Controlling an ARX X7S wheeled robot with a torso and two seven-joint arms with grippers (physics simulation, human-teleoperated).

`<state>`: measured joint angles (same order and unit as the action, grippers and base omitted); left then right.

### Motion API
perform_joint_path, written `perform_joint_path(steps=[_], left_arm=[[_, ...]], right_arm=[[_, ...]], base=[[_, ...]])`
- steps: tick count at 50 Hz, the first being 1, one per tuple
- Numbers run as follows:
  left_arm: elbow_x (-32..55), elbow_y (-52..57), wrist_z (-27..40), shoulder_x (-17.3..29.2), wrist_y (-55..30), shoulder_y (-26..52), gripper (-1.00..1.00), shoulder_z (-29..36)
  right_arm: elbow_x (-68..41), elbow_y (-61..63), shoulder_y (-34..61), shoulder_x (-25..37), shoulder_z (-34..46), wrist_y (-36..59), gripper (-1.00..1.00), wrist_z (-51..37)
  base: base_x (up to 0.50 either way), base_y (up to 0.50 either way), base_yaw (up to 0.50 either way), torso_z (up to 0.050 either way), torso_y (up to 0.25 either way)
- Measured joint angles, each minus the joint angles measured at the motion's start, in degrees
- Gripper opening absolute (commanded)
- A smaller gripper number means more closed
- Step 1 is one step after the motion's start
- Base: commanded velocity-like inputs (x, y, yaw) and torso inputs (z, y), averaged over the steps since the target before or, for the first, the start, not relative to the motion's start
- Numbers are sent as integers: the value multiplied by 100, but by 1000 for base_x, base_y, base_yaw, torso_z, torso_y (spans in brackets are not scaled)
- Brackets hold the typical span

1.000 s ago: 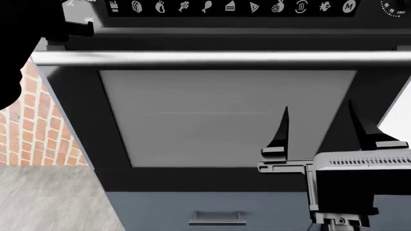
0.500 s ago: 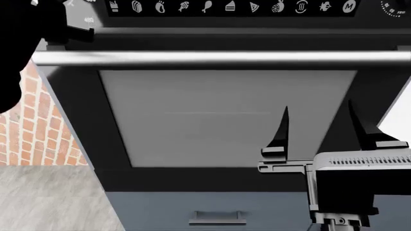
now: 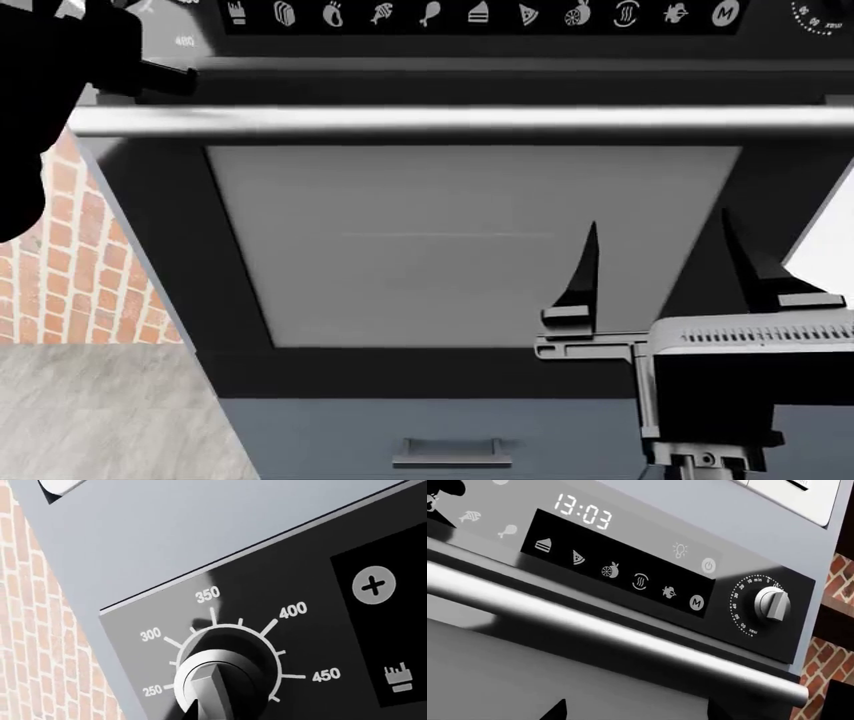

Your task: Preheat the oven by turning the temperature knob.

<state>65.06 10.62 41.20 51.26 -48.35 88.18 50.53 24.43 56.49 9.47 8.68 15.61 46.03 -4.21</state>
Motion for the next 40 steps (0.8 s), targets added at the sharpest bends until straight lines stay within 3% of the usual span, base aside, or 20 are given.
perform_joint_path(steps=[40], left_arm=[[-448,30,-364,62,-45,133,-100,293]], right_arm=[[-52,-24,11,31,16,28,100,-51]], base=[[9,0,-6,1,0]])
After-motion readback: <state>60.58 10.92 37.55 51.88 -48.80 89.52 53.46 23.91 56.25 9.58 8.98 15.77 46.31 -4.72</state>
